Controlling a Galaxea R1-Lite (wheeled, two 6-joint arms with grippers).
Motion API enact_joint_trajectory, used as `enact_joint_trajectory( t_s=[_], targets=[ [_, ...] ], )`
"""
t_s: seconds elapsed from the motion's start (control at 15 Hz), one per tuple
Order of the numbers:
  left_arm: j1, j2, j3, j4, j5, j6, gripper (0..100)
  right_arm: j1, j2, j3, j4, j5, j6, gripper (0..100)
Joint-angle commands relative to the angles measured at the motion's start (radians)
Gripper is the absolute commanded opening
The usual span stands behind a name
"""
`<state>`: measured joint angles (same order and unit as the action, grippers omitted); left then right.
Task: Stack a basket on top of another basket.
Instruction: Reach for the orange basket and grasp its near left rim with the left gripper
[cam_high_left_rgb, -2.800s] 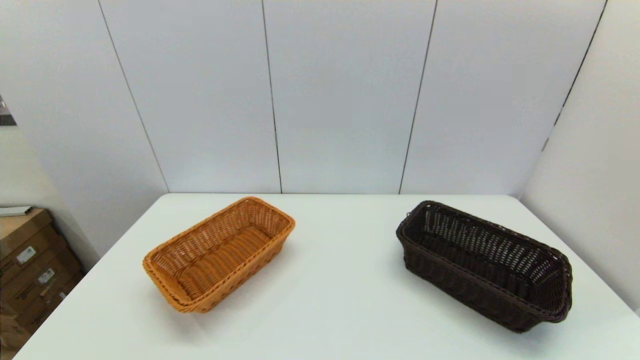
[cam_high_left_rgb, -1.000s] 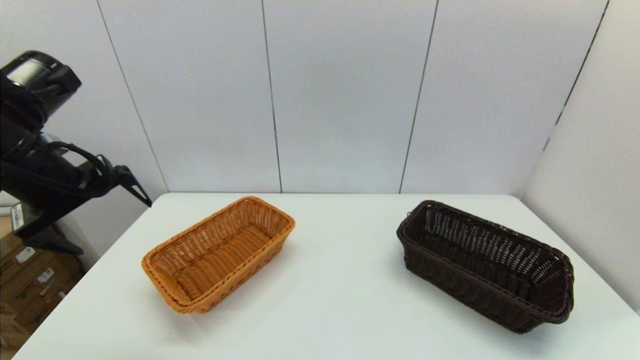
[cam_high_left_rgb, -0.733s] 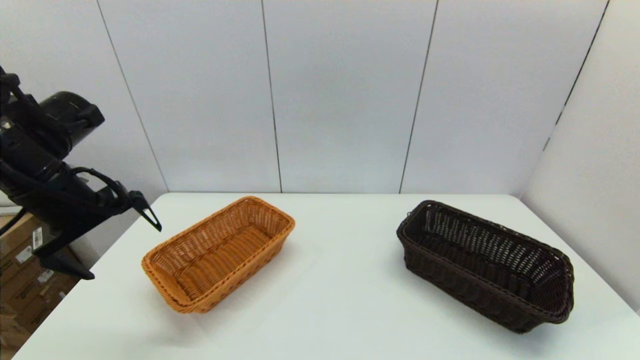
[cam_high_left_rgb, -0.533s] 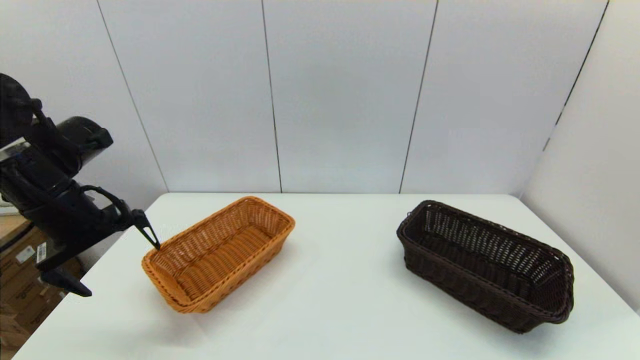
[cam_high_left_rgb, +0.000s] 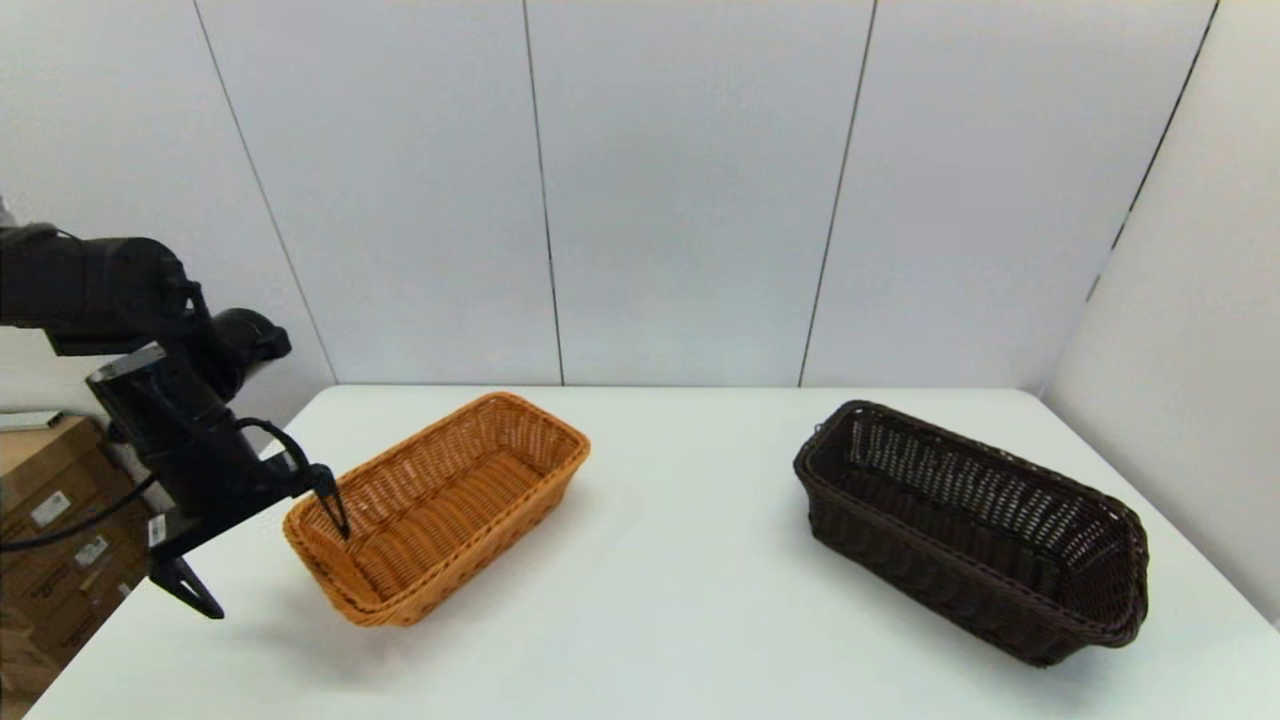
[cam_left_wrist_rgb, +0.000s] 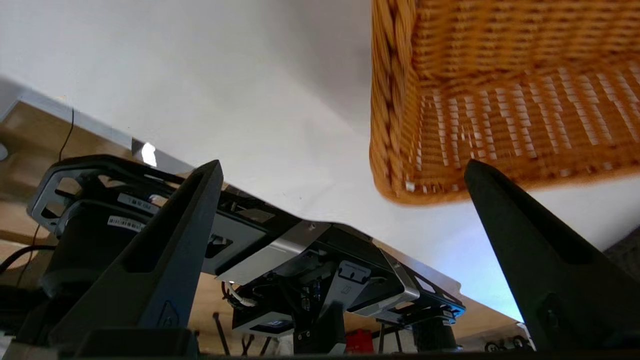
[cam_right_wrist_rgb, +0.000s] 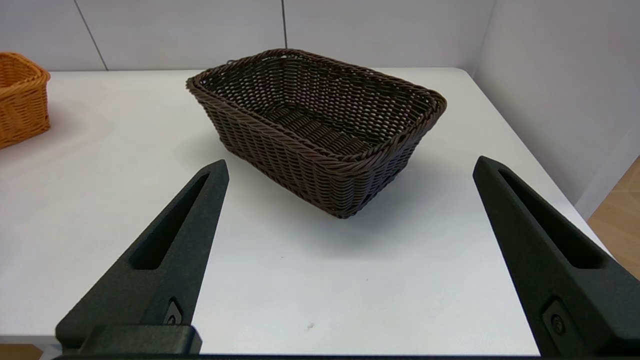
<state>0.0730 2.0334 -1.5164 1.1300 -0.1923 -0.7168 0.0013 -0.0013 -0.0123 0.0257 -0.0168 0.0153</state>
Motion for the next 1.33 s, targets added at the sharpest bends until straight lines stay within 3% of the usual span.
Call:
enact_joint_trajectory(
  t_s=[0.07,0.47,1.0,1.13,1.2,1.33],
  targets=[
    [-0.002,0.110,-0.019,-0.026,0.004,-0.003,100,0.000,0.001,0.000,0.000,0.000,0.000,100],
    [-0.022,0.209,-0.031,-0.088,0.004,-0.004,100,0.000,0.001,0.000,0.000,0.000,0.000,100],
    [-0.030,0.217,0.058,-0.319,0.005,-0.032,100,0.000,0.001,0.000,0.000,0.000,0.000,100],
    [-0.030,0.218,0.065,-0.326,0.005,-0.032,100,0.000,0.001,0.000,0.000,0.000,0.000,100],
    [-0.030,0.217,0.067,-0.326,0.004,-0.032,0,0.000,0.001,0.000,0.000,0.000,0.000,100],
    [-0.027,0.203,0.065,-0.325,-0.001,-0.032,0,0.000,0.001,0.000,0.000,0.000,0.000,100]
  ],
)
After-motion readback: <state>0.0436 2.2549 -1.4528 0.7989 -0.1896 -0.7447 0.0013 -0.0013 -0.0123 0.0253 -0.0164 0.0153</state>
